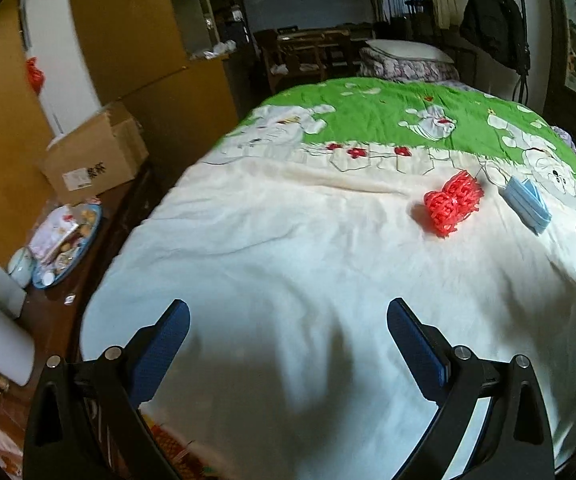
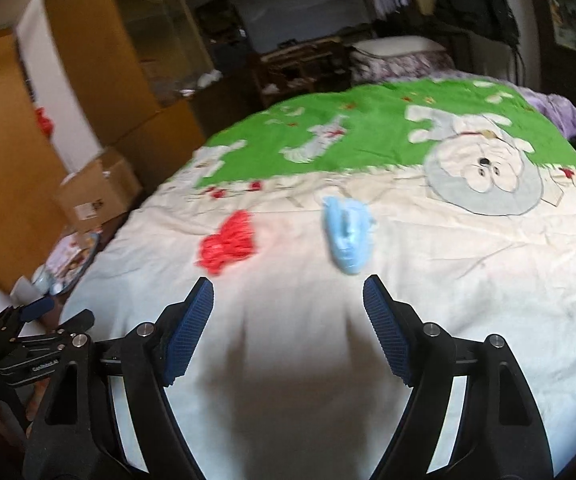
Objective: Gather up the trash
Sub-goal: 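Lower the left tool onto the red mesh net and grasp it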
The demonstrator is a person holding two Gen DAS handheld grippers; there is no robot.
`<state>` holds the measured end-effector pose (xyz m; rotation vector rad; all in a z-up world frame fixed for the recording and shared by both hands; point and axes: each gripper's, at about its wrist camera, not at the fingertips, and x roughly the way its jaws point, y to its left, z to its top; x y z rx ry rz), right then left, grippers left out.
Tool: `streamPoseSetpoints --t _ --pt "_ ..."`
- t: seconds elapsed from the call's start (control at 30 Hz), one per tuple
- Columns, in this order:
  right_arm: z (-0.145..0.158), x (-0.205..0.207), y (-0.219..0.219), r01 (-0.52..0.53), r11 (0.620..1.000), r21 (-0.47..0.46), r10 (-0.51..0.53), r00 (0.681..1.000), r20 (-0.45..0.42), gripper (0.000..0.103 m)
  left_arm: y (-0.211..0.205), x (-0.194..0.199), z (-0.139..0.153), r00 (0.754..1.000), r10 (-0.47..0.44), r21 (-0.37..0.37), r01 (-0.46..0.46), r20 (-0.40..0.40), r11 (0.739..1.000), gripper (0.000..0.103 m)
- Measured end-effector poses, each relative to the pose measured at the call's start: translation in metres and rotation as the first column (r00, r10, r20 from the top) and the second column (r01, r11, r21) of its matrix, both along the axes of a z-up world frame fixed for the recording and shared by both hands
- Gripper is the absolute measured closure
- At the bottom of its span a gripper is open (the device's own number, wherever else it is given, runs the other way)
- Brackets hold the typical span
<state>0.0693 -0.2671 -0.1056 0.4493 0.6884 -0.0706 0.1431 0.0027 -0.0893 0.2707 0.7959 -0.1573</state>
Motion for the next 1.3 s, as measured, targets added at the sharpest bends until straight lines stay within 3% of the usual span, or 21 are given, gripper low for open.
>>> streamPoseSetpoints --t 0.17,0.33,0.43,0.7,0.87,1.07,1.17,1.3 --pt "-0.017 0.017 -0.017 0.047 0.998 -0.041 -0.05 0.997 -0.053 0.028 -0.024 0.025 -0.014 0.999 -0.025 0.007 0.025 -0.031 1.0 0.006" --pt "-0.042 0.032 -0.02 0.077 0.987 -0.144 -0.093 0.99 -0.11 0.024 -0.043 0.047 -0.026 0.996 -0.056 -0.019 0.055 -0.075 0.998 0.006" --pt "-0.057 0.042 -0.023 0.055 0.993 -0.105 -0.073 0.982 -0.177 0.022 -0.055 0.061 -0.032 0.991 -0.089 -0.046 0.084 -0.102 0.995 0.006" --pt "-0.059 0.039 -0.035 0.049 0.999 0.004 -0.048 0.99 -0.132 0.015 -0.095 0.084 -0.046 0.972 -0.18 -0.107 0.166 -0.148 0.98 0.006" --pt "-0.06 0.036 -0.045 0.072 0.994 0.083 -0.063 0.993 -0.099 0.014 -0.121 0.089 -0.055 0.961 -0.228 -0.09 0.216 -0.156 0.972 0.006" --pt "-0.055 0.024 -0.054 0.263 0.965 0.013 -0.261 0.96 -0.101 0.014 -0.135 0.099 -0.064 0.959 -0.227 -0.079 0.217 -0.171 0.973 0.006" --pt "-0.061 0.031 -0.057 0.264 0.965 0.016 -0.258 0.955 -0.148 0.014 -0.139 0.103 -0.065 0.961 -0.224 -0.075 0.214 -0.161 0.974 0.006" --pt "-0.061 0.03 -0.059 0.254 0.967 0.03 -0.247 0.959 -0.137 0.01 -0.146 0.103 -0.067 0.967 -0.223 -0.041 0.22 -0.119 0.975 0.006"
